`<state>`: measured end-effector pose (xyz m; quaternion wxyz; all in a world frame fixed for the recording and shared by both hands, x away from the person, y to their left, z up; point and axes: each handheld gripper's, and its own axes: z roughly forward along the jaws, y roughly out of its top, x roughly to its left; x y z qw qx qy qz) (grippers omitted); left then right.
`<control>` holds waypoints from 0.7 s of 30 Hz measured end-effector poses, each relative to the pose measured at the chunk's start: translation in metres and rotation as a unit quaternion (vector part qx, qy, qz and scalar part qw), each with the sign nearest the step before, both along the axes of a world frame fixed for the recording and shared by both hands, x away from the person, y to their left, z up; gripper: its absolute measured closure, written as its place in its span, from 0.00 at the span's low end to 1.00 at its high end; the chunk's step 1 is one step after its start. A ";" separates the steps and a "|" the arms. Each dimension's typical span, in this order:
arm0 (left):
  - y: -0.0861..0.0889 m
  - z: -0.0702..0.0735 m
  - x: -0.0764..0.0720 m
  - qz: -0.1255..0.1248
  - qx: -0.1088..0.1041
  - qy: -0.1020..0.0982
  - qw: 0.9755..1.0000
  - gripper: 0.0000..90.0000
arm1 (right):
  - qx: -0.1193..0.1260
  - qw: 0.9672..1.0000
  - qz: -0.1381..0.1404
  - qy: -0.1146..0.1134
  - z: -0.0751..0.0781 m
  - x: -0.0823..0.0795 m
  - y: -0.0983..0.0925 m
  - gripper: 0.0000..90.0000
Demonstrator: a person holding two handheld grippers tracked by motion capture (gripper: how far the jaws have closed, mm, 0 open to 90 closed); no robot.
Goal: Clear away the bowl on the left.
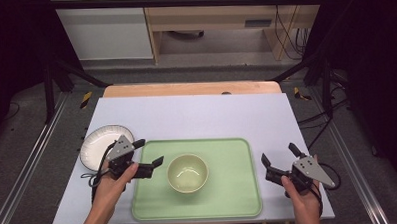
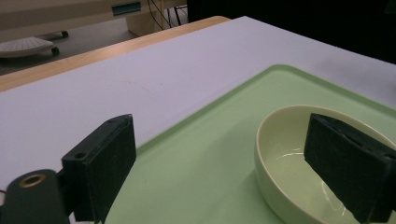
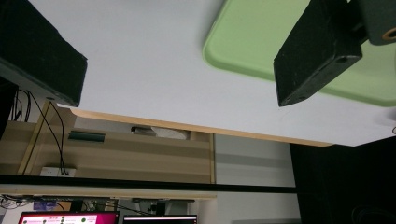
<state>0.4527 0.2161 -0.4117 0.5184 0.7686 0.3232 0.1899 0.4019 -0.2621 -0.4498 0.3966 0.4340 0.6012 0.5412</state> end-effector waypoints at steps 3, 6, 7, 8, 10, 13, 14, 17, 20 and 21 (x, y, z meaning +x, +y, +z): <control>0.012 -0.003 -0.002 0.000 -0.004 -0.001 1.000 0.09 | 0.001 1.000 0.000 0.001 0.000 0.000 0.000 0.03; 0.025 -0.008 -0.005 0.001 -0.014 -0.004 1.000 0.07 | 0.001 1.000 0.000 0.001 0.000 0.000 0.000 0.03; 0.025 -0.008 -0.005 0.001 -0.014 -0.004 1.000 0.07 | 0.000 1.000 0.000 0.000 0.000 0.000 0.000 0.03; 0.031 -0.010 -0.007 0.001 -0.016 -0.005 1.000 0.07 | 0.001 1.000 0.001 0.001 0.000 0.000 0.000 0.03; 0.035 -0.013 -0.009 -0.001 -0.019 -0.008 1.000 0.06 | 0.000 1.000 0.001 0.000 0.000 0.000 0.000 0.03; 0.039 -0.015 -0.010 -0.003 -0.014 -0.013 1.000 0.06 | 0.001 1.000 0.001 0.000 0.000 0.000 0.000 0.03; 0.040 -0.016 -0.011 -0.002 -0.012 -0.015 1.000 0.05 | 0.002 1.000 0.001 -0.001 0.000 0.000 -0.001 0.03; 0.047 -0.018 -0.014 0.005 -0.021 -0.025 0.999 0.05 | 0.002 1.000 0.001 -0.002 0.000 0.000 -0.001 0.03; 0.058 -0.019 -0.016 0.006 -0.029 -0.030 0.999 0.05 | 0.001 1.000 0.000 -0.003 0.001 0.000 -0.002 0.03; 0.058 -0.019 -0.016 0.006 -0.029 -0.030 0.999 0.05 | 0.001 1.000 0.000 -0.003 0.001 0.000 -0.002 0.03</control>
